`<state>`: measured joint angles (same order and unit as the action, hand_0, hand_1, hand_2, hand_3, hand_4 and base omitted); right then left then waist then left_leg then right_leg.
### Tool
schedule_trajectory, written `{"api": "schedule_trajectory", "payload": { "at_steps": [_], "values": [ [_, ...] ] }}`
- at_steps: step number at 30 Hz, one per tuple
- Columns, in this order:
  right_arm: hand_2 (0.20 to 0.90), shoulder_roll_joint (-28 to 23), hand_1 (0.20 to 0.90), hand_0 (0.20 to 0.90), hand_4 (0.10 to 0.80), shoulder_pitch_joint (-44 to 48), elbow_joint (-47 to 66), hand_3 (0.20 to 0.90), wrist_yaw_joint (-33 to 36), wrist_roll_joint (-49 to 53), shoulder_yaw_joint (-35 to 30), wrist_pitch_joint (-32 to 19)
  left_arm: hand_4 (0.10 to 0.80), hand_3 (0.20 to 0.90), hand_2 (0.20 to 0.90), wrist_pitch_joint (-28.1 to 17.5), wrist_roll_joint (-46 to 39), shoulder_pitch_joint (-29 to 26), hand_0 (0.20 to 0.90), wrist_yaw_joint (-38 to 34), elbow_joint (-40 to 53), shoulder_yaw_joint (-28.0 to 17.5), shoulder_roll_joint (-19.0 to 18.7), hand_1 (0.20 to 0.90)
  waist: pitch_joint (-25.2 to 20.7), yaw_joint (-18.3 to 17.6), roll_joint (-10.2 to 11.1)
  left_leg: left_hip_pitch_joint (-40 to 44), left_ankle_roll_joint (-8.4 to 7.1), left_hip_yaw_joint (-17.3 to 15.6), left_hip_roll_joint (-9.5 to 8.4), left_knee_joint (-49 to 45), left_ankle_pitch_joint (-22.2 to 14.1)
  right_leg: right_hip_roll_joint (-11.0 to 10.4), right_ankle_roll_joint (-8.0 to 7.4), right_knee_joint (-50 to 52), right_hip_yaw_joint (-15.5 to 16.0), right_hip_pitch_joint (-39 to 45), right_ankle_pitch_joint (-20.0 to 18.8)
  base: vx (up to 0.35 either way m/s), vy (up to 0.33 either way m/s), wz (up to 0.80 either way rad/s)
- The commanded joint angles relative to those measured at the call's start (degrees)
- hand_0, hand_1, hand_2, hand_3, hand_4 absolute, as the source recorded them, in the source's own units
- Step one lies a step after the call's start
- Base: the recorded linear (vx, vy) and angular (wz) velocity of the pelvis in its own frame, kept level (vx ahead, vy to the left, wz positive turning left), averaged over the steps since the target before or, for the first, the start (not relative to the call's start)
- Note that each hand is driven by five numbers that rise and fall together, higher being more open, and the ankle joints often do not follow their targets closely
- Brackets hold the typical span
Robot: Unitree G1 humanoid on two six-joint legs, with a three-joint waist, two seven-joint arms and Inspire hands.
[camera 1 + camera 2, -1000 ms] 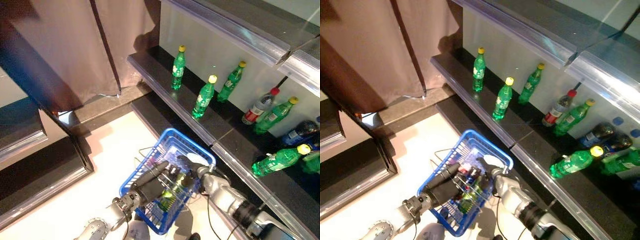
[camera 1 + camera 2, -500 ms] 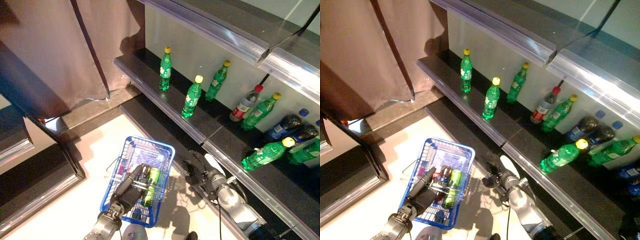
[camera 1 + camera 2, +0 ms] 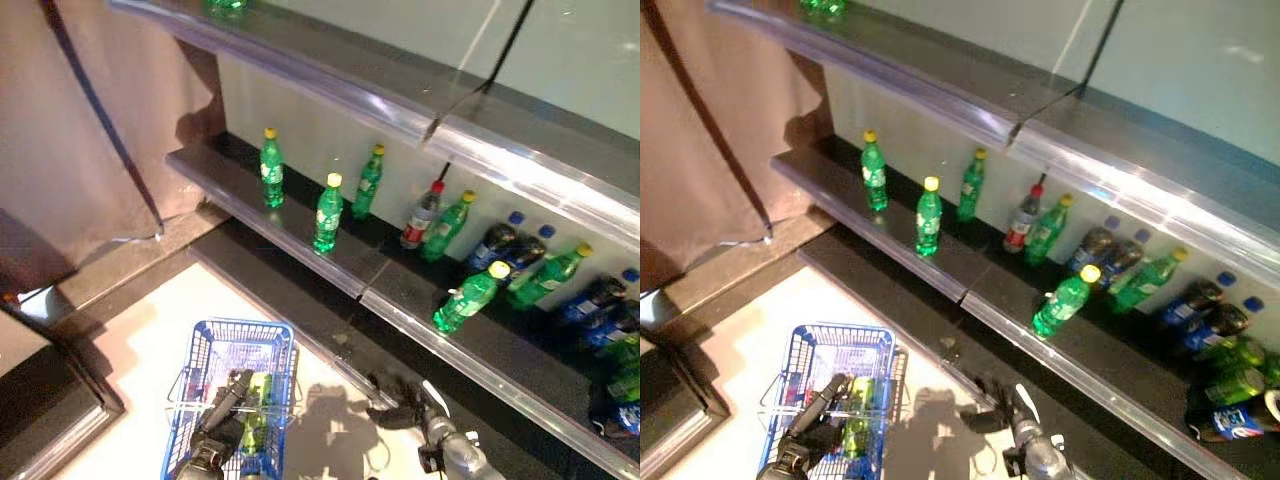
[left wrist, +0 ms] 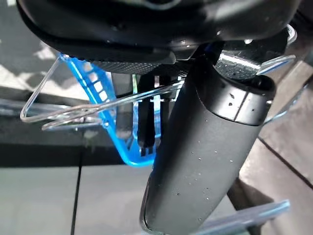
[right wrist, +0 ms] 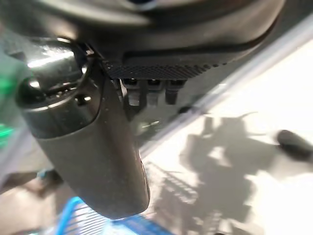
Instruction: Pick up the drink and place into the basket.
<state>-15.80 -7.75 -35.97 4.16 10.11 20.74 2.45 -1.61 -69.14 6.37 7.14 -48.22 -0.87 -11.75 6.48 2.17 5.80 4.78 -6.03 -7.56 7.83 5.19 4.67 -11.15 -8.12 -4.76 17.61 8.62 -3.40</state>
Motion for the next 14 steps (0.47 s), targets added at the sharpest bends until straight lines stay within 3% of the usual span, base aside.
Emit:
{"api": "schedule_trajectory", "payload": {
  "at_steps": [1,6,14],
  "values": [
    [0.900,-1.30,0.900,0.900,0.800,3.68,-5.09,0.900,-0.89,-4.31,0.06,-3.47,0.100,0.200,0.300,-4.55,10.72,-0.83,0.300,0.26,-1.58,2.07,0.16,0.300,-2.99,1.49,-4.33,0.09,-0.28,-2.17,2.63,-0.19,0.29,-3.26,-1.23,3.07,1.15,-0.80,-0.80,0.013,-0.013,-0.04],
    [0.900,1.37,0.900,0.900,0.800,4.48,-17.22,0.900,-3.97,3.63,-1.57,-2.90,0.100,0.200,0.300,-5.07,16.84,-3.10,0.300,-0.84,-9.85,1.94,0.57,0.300,-3.36,0.92,-4.24,0.57,-0.25,-2.77,2.84,-0.19,-0.08,-3.12,-1.10,2.86,0.45,-0.83,-0.79,0.036,-0.013,-0.06],
    [0.900,3.43,0.900,0.900,0.800,4.24,-24.03,0.900,-9.38,8.43,-5.82,-4.58,0.100,0.200,0.300,-5.19,17.59,-3.11,0.300,0.39,-12.32,1.96,1.26,0.300,-3.59,0.29,-4.83,1.06,-0.32,-3.21,2.88,-0.19,-0.43,-2.86,-0.99,2.61,-0.22,-0.81,-0.78,0.019,0.006,-0.05]
  ]
}}
